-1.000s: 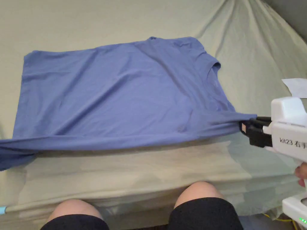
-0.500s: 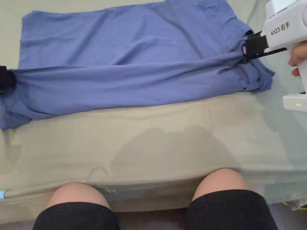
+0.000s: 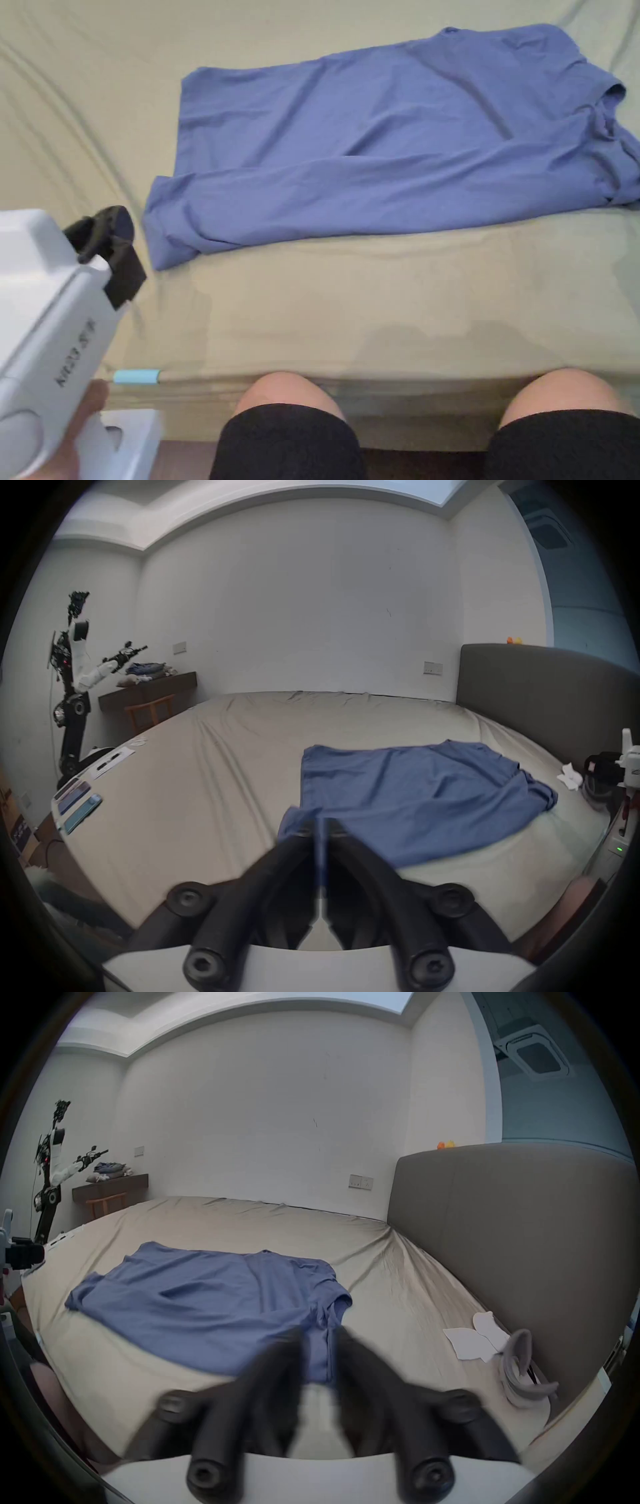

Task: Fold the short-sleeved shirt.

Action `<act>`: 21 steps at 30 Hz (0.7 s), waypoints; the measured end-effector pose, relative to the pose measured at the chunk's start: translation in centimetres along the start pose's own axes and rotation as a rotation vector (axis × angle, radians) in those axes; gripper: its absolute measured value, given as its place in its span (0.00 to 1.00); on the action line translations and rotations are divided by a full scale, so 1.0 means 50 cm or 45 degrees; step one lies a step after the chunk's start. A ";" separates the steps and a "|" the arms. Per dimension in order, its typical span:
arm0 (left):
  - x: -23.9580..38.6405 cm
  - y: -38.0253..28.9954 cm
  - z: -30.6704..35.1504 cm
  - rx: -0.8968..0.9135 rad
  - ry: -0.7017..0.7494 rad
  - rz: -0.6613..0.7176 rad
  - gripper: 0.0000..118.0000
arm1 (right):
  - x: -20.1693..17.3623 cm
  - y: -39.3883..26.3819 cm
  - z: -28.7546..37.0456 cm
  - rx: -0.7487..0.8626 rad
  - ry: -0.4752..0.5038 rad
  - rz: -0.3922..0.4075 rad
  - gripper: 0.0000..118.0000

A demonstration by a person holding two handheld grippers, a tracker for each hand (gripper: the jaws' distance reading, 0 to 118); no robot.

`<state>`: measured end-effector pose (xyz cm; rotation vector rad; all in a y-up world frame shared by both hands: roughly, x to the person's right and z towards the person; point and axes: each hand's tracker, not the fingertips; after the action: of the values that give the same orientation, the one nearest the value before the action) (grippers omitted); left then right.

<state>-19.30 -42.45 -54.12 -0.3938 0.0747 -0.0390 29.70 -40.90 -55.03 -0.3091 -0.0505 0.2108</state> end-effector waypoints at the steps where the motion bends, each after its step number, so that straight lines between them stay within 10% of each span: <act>1: 0.004 -0.017 0.009 -0.004 -0.003 0.004 0.00 | -0.006 -0.020 0.014 -0.023 -0.011 -0.032 0.04; 8: 0.003 -0.065 -0.099 -0.200 -0.055 0.001 0.00 | -0.016 -0.080 0.025 -0.160 0.051 -0.177 0.01; 10: -0.015 -0.057 -0.165 -0.272 -0.010 0.073 0.25 | -0.013 -0.077 0.017 -0.136 0.053 -0.128 0.00; 12: -0.020 -0.055 -0.228 -0.350 0.007 0.124 0.84 | -0.004 -0.074 0.004 -0.143 0.060 -0.127 0.01; 13: -0.022 -0.059 -0.267 -0.457 0.037 0.124 0.91 | 0.001 -0.073 -0.004 -0.143 0.063 -0.132 0.01; 17: -0.002 -0.085 -0.340 -0.622 0.039 0.092 0.59 | 0.001 -0.074 -0.007 -0.165 0.059 -0.127 0.01; 19: 0.013 -0.056 -0.315 -0.512 0.001 -0.024 0.32 | 0.002 -0.079 -0.009 -0.183 0.057 -0.123 0.01; 20: 0.029 -0.059 -0.300 -0.496 0.017 -0.108 0.00 | 0.004 -0.082 -0.012 -0.188 0.058 -0.120 0.01; 21: 0.030 -0.064 -0.291 -0.472 0.074 -0.178 0.00 | 0.006 -0.084 -0.018 -0.196 0.060 -0.122 0.01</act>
<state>-19.06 -51.06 -66.38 -0.7685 0.1119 -0.1765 30.90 -45.04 -54.61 -0.4636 -0.0346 0.1041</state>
